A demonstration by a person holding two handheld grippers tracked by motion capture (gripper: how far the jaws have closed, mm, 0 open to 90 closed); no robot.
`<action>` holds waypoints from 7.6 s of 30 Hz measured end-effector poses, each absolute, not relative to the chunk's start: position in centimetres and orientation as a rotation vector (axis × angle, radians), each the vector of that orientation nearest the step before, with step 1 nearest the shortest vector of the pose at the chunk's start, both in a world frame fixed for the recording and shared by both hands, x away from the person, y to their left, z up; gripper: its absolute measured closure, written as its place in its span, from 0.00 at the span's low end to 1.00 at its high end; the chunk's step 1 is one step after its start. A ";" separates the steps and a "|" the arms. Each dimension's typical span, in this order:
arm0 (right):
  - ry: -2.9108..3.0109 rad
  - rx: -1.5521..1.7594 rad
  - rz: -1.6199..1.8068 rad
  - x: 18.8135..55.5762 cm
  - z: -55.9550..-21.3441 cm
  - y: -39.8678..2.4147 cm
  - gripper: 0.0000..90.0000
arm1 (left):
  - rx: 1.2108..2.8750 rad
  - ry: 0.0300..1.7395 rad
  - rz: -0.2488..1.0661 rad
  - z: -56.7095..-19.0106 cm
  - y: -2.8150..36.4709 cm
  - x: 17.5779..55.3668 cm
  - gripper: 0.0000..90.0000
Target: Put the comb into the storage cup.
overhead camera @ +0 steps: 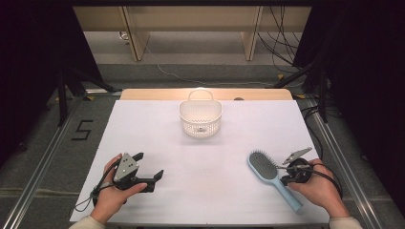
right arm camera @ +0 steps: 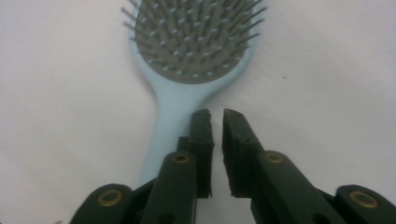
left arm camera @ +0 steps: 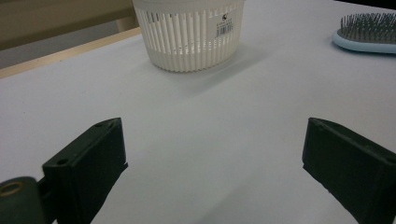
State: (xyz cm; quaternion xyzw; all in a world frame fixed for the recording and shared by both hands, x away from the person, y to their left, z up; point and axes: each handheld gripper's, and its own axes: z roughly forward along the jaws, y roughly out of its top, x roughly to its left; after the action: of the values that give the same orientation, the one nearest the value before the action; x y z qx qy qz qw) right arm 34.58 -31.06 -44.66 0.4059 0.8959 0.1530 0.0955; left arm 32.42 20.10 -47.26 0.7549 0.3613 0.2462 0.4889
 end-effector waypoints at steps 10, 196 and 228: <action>2.565 1.250 0.680 34.4 -42.6 -31.7 0.49 | 1.832 0.880 0.601 -47.2 20.1 32.4 0.06; 2.566 1.505 0.309 36.3 -43.9 -26.7 0.78 | 1.816 0.871 0.597 -47.1 20.0 32.5 0.13; 2.304 1.404 0.669 36.3 -42.8 -26.8 0.78 | 1.809 0.877 0.601 -47.1 20.1 32.5 0.13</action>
State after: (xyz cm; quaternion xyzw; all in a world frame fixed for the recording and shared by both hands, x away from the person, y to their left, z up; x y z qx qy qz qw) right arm 36.31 -26.82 -42.80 0.4969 0.8153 0.2369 0.1798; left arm 32.48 20.12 -47.11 0.7475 0.3624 0.2482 0.4983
